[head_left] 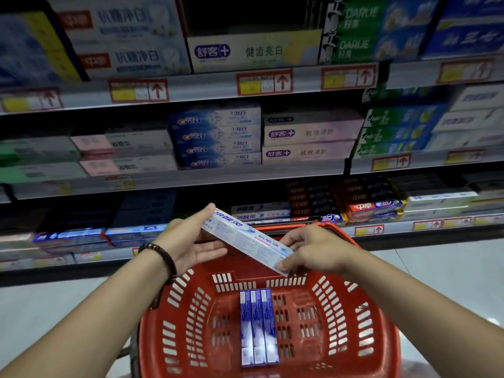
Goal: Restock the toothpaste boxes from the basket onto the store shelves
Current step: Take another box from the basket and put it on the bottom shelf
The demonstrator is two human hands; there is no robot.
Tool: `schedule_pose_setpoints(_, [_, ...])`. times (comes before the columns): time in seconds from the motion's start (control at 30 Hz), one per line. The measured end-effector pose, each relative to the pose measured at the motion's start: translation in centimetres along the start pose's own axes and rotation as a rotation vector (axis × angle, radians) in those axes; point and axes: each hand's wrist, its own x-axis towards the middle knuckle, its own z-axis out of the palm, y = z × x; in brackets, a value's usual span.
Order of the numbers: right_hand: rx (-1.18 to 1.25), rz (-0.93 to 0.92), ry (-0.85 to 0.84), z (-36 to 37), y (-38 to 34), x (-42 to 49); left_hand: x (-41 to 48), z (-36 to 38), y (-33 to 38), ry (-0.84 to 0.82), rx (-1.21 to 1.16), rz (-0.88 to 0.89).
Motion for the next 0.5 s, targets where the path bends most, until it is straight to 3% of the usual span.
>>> schedule_pose_setpoints(0.5, [-0.021,-0.033,0.146,-1.5,0.7,0.4,0.3,-0.9,0.6,0.055,0.053,0.044])
